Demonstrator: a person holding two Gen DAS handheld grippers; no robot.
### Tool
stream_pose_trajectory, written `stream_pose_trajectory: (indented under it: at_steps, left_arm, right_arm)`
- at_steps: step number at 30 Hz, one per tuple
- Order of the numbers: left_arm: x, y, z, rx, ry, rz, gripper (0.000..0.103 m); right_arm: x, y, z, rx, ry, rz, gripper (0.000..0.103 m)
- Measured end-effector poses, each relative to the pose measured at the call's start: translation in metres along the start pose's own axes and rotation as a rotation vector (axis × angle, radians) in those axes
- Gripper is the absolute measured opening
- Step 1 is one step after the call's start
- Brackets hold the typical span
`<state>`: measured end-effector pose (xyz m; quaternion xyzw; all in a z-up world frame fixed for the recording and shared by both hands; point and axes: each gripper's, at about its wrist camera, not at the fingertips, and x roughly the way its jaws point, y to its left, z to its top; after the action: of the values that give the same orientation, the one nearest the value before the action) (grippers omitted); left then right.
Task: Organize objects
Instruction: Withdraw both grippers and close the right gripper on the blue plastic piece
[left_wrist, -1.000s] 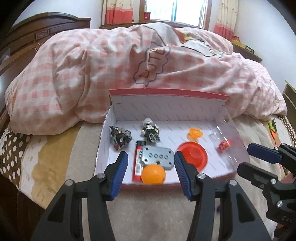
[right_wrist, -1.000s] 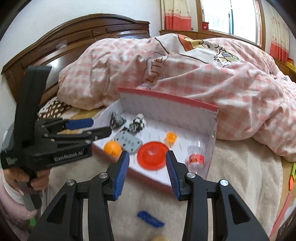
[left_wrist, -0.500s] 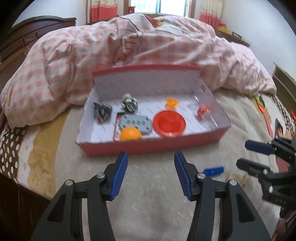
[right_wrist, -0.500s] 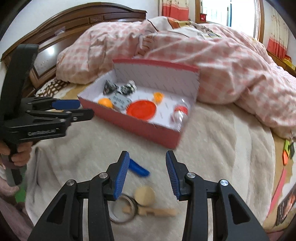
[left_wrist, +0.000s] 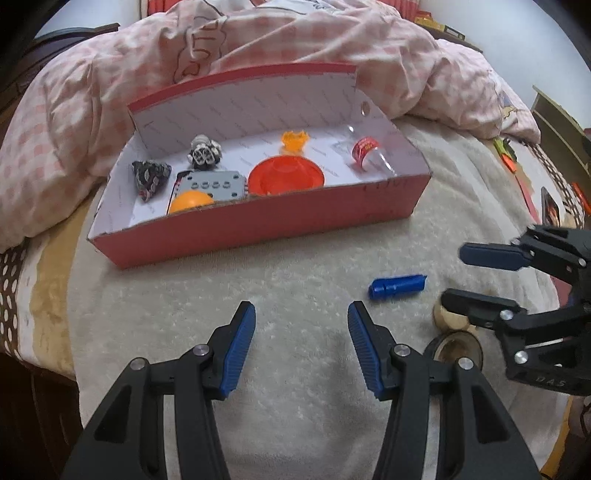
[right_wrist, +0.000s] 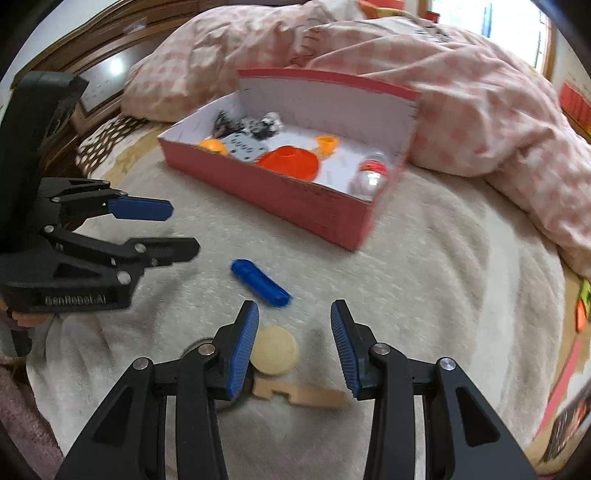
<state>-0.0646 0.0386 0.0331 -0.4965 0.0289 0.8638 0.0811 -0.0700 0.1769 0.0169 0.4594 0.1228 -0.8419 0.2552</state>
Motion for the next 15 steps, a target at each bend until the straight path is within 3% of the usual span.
stream_pose_trajectory:
  at_steps: [9,15]
  left_arm:
    - [0.003,0.008,-0.013,-0.017,0.025,0.008,0.052]
    - [0.004,0.004,-0.018,0.000,0.031,-0.011,0.052]
  right_arm:
    - [0.030,0.019,0.015,-0.080,0.040,0.001,0.035]
    - [0.035,0.029,0.013,-0.107,0.042,-0.005,0.014]
